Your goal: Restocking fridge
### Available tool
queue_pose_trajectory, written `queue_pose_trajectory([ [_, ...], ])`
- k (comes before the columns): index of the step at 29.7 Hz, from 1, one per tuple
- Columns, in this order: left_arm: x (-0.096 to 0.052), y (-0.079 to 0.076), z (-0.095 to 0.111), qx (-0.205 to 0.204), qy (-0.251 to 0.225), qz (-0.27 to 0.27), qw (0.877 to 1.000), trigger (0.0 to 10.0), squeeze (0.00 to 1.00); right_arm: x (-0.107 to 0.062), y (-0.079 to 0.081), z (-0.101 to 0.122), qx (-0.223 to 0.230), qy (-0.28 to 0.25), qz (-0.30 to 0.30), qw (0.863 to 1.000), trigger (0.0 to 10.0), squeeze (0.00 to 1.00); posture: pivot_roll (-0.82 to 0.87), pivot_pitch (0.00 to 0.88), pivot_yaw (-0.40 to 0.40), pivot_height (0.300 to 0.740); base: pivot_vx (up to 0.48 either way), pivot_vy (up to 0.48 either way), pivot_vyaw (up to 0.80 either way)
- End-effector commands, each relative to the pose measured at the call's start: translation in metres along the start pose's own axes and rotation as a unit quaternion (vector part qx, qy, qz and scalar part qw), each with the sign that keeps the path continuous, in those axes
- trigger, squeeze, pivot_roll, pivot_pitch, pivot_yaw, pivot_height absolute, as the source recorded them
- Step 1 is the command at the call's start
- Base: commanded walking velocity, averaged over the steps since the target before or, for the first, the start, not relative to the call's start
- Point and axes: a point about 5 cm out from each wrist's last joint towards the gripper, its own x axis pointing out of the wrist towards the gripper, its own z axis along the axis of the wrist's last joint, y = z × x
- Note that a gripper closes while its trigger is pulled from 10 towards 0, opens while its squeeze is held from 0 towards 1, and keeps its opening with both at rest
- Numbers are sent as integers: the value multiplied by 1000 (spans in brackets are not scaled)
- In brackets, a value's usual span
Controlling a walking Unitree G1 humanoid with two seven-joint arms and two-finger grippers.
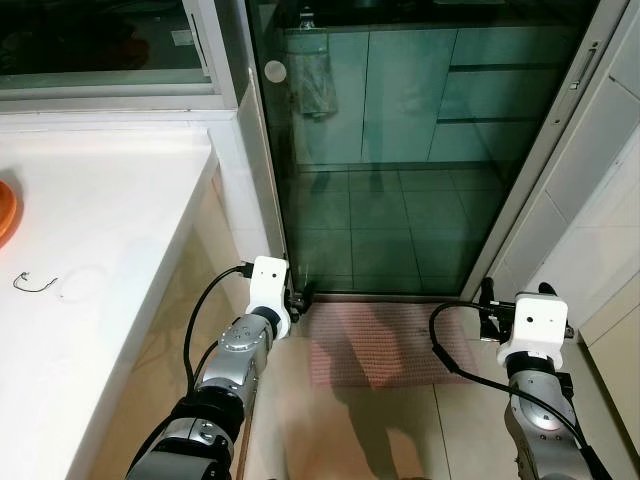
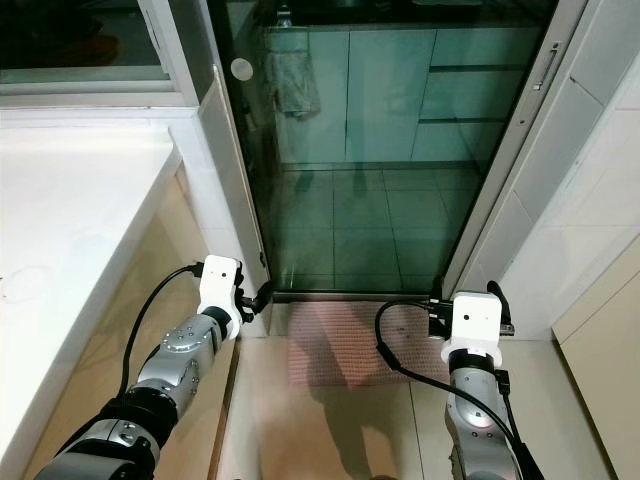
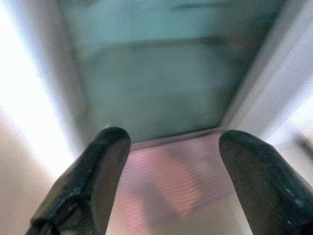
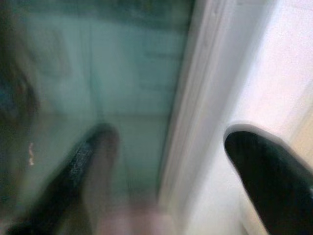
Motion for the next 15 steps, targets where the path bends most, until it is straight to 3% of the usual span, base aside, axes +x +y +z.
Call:
queue_pose_trajectory([
  [1, 11, -15, 32, 25, -64, -46, 997, 10000, 0, 16, 24, 10, 19, 9, 62, 998, 10000, 0, 111, 0, -43, 740, 0, 0, 0],
  [8, 13, -18, 36, 28, -69, -50, 996, 10000, 0, 17, 19, 10, 21, 7, 64, 998, 10000, 0, 98, 0, -37, 740, 0, 0, 0],
  [15, 8, -22, 28, 42, -70, -75, 994, 10000, 0, 18, 14, 9, 15, 1, 56, 998, 10000, 0, 76, 0, -37, 740, 0, 0, 0],
])
